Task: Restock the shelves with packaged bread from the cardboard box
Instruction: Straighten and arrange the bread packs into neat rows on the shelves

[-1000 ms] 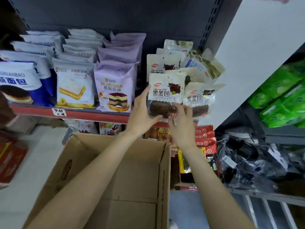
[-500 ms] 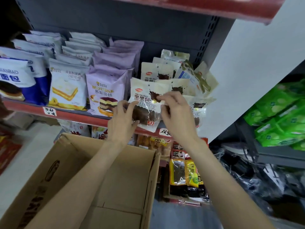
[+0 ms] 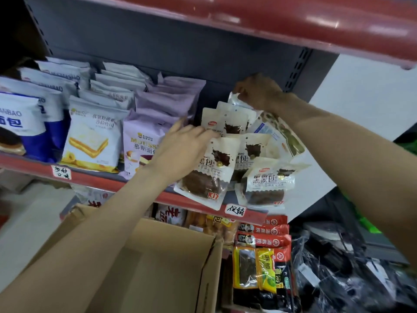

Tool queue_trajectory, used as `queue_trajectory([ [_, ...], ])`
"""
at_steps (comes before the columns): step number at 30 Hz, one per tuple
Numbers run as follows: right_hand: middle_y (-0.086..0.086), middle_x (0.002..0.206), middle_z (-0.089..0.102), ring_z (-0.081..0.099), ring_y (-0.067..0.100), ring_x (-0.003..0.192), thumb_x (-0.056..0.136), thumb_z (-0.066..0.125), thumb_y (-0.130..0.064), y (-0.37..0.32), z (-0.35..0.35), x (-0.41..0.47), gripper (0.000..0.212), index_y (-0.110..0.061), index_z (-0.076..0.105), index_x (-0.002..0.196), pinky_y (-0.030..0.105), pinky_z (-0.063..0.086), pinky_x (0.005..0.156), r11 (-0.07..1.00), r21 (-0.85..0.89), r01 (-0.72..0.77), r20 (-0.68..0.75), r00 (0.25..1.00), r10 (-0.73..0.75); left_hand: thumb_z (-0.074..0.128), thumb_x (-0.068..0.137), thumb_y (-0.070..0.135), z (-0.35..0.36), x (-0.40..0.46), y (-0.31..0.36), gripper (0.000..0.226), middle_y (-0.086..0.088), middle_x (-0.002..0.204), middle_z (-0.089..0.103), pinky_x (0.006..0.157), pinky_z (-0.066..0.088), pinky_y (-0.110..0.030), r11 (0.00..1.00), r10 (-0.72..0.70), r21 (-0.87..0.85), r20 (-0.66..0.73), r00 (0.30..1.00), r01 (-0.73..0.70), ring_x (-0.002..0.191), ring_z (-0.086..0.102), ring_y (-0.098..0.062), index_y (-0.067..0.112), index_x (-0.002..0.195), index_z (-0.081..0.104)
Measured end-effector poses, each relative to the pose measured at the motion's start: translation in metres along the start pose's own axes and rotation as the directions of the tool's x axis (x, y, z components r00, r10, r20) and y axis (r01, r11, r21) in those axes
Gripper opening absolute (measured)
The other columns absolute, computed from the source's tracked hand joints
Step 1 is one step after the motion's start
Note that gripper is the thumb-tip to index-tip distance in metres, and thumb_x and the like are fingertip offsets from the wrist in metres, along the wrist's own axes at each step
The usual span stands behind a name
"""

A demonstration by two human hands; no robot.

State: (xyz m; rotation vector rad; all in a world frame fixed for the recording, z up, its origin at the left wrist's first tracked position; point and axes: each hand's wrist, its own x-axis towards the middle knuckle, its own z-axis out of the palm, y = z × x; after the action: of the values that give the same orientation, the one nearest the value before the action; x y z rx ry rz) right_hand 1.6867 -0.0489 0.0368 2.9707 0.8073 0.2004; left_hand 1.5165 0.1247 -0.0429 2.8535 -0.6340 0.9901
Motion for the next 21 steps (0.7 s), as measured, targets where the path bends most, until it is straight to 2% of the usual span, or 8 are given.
queue_trajectory([
  [4, 0.005, 0.131, 0.055, 0.053, 0.027, 0.115, 0.095, 0.053, -0.022, 0.005, 0.018, 0.017, 0.036, -0.015, 0.051, 0.130, 0.033, 0.041, 0.095, 0.998, 0.046, 0.046, 0.185, 0.981, -0.053, 0.081, 0.067, 0.011, 0.007, 0.004, -0.006, 0.033, -0.001, 0.076, 0.071, 0.084, 0.031, -0.032, 0.999, 0.032, -0.007, -0.070, 0.997, -0.032, 0.067, 0.068, -0.023, 0.018, 0.097, 0.070],
  [8, 0.009, 0.131, 0.053, 0.052, 0.030, 0.113, 0.094, 0.053, -0.020, 0.002, 0.026, 0.029, 0.044, -0.012, 0.042, 0.136, 0.037, 0.043, 0.097, 0.996, 0.045, 0.076, 0.284, 0.955, -0.086, 0.080, 0.068, 0.014, 0.008, 0.007, -0.009, 0.031, 0.002, 0.073, 0.071, 0.081, 0.046, -0.031, 0.998, 0.040, -0.039, -0.058, 0.997, -0.043, 0.065, 0.068, -0.020, 0.020, 0.096, 0.070],
  [10, 0.012, 0.125, 0.056, 0.054, 0.031, 0.109, 0.094, 0.053, -0.019, 0.003, 0.026, 0.034, 0.044, -0.011, 0.042, 0.136, 0.041, 0.045, 0.095, 0.996, 0.023, 0.083, 0.282, 0.955, -0.086, 0.070, 0.078, 0.017, 0.007, 0.008, -0.010, 0.021, 0.003, 0.074, 0.071, 0.084, 0.043, -0.031, 0.997, 0.050, -0.049, -0.052, 0.997, -0.052, 0.068, 0.067, -0.021, 0.022, 0.099, 0.069],
  [12, 0.011, 0.124, 0.058, 0.055, 0.032, 0.109, 0.094, 0.053, -0.019, 0.007, 0.024, 0.038, 0.038, -0.014, 0.047, 0.132, 0.040, 0.046, 0.094, 0.990, -0.065, 0.125, 0.190, 0.975, -0.111, 0.053, 0.086, 0.024, 0.005, 0.011, -0.014, 0.023, 0.004, 0.080, 0.072, 0.086, 0.035, -0.032, 0.997, 0.002, -0.079, -0.049, 0.999, -0.006, 0.074, 0.067, -0.021, 0.022, 0.103, 0.068],
  [15, 0.011, 0.122, 0.060, 0.056, 0.033, 0.109, 0.094, 0.051, -0.021, 0.018, 0.017, 0.040, 0.030, -0.017, 0.056, 0.123, 0.040, 0.048, 0.087, 0.968, -0.239, 0.077, -0.009, 0.997, -0.082, 0.046, 0.083, 0.021, 0.007, 0.024, -0.024, 0.030, 0.001, 0.088, 0.072, 0.084, 0.040, -0.033, 0.991, -0.086, -0.104, -0.049, 0.995, 0.081, 0.079, 0.066, -0.024, 0.020, 0.103, 0.069],
  [17, 0.013, 0.120, 0.061, 0.057, 0.033, 0.108, 0.093, 0.053, -0.023, 0.025, 0.015, 0.040, 0.033, -0.014, 0.054, 0.125, 0.040, 0.049, 0.083, 0.954, -0.299, 0.020, 0.024, 1.000, -0.013, 0.046, 0.080, 0.020, 0.011, 0.036, -0.031, 0.033, -0.003, 0.091, 0.072, 0.085, 0.044, -0.033, 0.995, -0.092, -0.039, -0.044, 0.995, 0.091, 0.084, 0.065, -0.027, 0.018, 0.103, 0.069],
  [19, 0.015, 0.119, 0.061, 0.058, 0.032, 0.107, 0.093, 0.055, -0.025, 0.028, 0.019, 0.038, 0.037, -0.011, 0.050, 0.127, 0.038, 0.047, 0.081, 0.969, -0.246, -0.010, 0.096, 0.995, 0.035, 0.048, 0.088, 0.022, 0.012, 0.049, -0.034, 0.035, -0.006, 0.113, 0.066, 0.100, 0.036, -0.037, 0.990, -0.140, -0.013, 0.129, 0.982, 0.143, 0.108, 0.057, -0.028, 0.020, 0.121, 0.060],
  [21, 0.014, 0.120, 0.061, 0.059, 0.031, 0.107, 0.093, 0.055, -0.025, 0.030, 0.023, 0.036, 0.038, -0.010, 0.049, 0.127, 0.037, 0.048, 0.083, 0.986, -0.167, -0.024, 0.131, 0.990, 0.047, 0.046, 0.095, 0.029, 0.016, 0.059, -0.035, 0.044, -0.003, 0.138, 0.049, 0.112, 0.018, -0.037, 0.981, -0.184, 0.003, 0.332, 0.925, 0.194, 0.131, 0.037, -0.023, 0.025, 0.138, 0.041],
])
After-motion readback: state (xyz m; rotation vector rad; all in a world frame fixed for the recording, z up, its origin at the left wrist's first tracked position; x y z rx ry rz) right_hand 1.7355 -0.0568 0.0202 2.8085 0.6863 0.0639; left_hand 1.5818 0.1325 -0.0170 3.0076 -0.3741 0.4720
